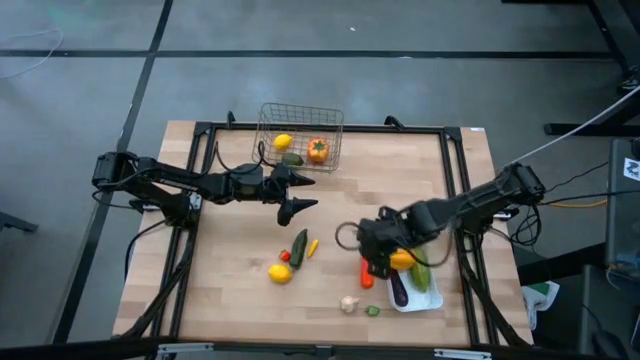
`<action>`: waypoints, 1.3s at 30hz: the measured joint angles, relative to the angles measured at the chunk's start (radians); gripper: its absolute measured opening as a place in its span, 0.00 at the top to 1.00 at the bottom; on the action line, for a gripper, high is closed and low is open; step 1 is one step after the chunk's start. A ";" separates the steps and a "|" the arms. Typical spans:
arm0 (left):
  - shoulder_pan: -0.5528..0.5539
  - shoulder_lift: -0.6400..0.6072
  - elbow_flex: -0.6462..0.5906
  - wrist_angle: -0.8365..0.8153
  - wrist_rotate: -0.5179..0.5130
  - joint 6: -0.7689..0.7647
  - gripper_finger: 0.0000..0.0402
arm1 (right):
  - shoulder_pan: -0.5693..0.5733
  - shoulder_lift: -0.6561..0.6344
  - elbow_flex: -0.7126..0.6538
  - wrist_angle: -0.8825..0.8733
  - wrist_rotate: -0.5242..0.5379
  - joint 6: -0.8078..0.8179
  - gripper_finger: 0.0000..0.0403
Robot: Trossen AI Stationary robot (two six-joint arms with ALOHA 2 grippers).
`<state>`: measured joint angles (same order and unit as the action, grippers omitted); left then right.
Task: Sort produce into baskets
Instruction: Put the plum into the white bin
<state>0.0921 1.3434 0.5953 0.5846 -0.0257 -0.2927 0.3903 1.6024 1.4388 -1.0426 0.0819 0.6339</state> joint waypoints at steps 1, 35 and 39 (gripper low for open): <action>0.000 0.000 0.000 0.000 0.000 0.000 0.19 | 0.025 0.000 0.006 -0.006 -0.001 0.028 0.37; 0.000 0.000 0.000 0.001 0.000 0.002 0.19 | 0.467 0.008 -0.256 -0.042 0.094 0.724 0.30; 0.000 0.000 0.000 0.001 0.000 0.000 0.19 | 0.467 0.008 -0.292 -0.009 0.091 0.723 0.28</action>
<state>0.0921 1.3434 0.5953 0.5854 -0.0260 -0.2928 0.8570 1.6104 1.1467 -1.0515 0.1724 1.3571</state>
